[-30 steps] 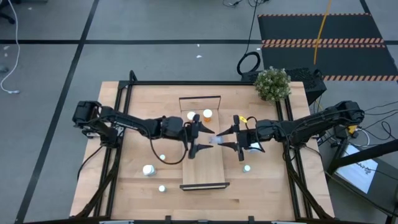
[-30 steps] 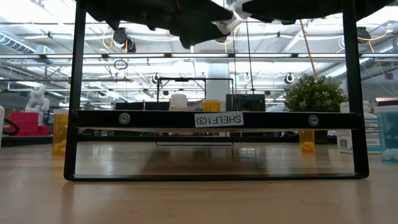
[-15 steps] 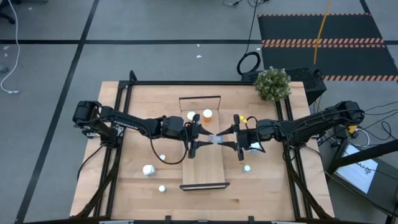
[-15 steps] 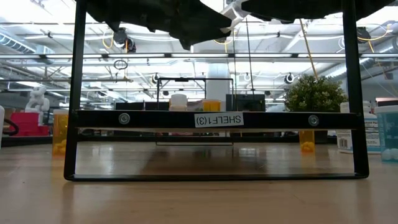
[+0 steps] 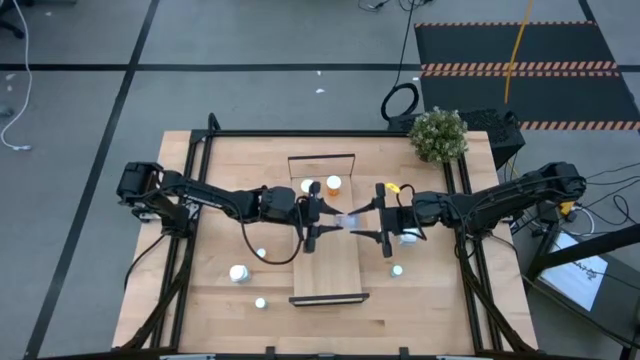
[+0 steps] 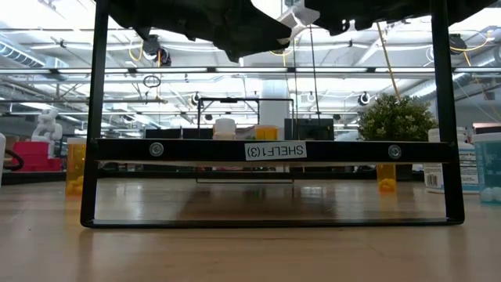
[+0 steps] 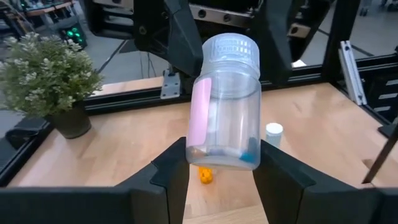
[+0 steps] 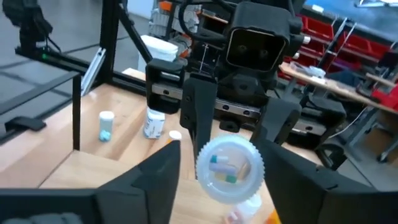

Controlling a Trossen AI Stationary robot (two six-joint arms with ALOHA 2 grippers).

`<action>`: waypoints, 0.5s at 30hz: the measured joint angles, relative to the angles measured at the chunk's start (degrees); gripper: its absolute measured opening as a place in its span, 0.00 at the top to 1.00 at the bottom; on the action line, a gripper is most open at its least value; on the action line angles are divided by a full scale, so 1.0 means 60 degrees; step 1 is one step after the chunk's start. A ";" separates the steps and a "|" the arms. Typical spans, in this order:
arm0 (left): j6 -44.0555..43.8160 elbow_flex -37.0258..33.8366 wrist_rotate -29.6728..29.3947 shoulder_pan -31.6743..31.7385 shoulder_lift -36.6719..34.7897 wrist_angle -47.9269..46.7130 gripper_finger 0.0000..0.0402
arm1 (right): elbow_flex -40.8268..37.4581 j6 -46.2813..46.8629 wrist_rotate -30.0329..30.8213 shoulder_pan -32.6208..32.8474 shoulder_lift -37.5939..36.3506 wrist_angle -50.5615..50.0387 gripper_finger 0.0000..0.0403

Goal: Pick and place medicine bottles onto shelf by color
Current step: Put the transparent medicine bottle on the shelf

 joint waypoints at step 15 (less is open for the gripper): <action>0.1635 -0.0011 -0.3180 -0.0576 -0.0312 -0.0061 0.60 | -0.0007 0.3354 0.1353 -0.0001 -0.0011 0.0628 0.22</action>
